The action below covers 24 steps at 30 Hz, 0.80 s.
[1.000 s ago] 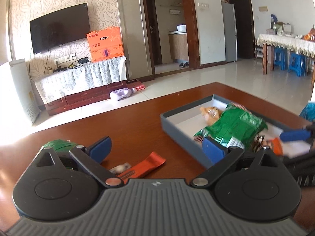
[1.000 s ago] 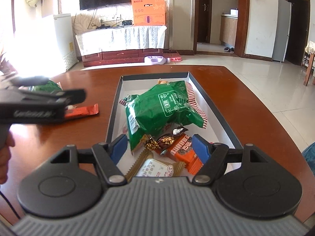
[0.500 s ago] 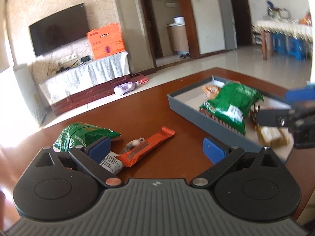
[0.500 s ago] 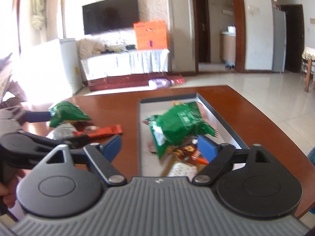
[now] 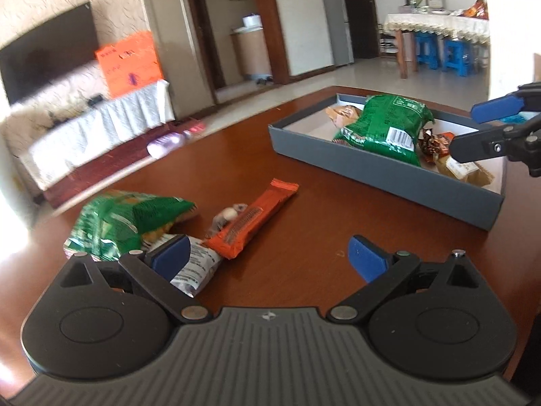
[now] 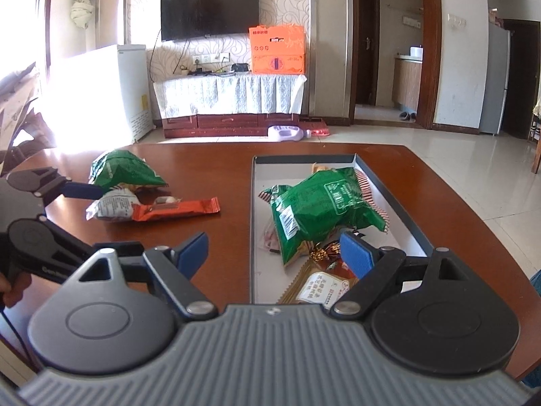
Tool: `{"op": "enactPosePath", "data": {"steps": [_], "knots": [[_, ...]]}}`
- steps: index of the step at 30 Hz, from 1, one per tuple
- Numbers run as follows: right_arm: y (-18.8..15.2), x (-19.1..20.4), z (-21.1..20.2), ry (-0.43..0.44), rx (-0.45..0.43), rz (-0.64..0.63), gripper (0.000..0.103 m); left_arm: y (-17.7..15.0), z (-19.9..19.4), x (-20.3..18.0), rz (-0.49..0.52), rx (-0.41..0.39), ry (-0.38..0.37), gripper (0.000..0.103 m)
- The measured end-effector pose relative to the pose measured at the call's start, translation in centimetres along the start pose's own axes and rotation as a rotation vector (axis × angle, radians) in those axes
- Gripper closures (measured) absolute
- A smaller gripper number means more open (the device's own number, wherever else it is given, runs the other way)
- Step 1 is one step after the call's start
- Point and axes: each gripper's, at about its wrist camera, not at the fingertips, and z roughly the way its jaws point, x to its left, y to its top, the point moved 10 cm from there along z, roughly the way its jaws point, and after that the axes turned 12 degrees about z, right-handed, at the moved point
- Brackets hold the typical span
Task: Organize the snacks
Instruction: 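Grasp the clear printed snack bag with the left gripper while the right tool moves toward the orange bar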
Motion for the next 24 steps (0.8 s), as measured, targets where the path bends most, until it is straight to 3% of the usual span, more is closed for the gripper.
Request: {"op": "enactPosePath", "data": {"steps": [3, 9, 18, 24], "knots": [[-0.3, 0.6, 0.5, 0.009, 0.018, -0.019, 0.017, -0.7, 0.7, 1.1, -0.024, 0.009, -0.019, 0.002], [-1.1, 1.5, 0.8, 0.008, 0.043, -0.087, 0.017, -1.5, 2.0, 3.6, -0.104, 0.025, 0.028, 0.002], [-1.7, 1.7, 1.0, 0.005, 0.074, -0.107, 0.017, -2.0, 4.5, 5.8, -0.092, 0.077, 0.116, 0.0], [-2.2, 2.9, 1.0, 0.029, 0.084, -0.15, 0.017, -1.8, 5.9, 6.5, -0.087, 0.095, 0.122, 0.0]]}}
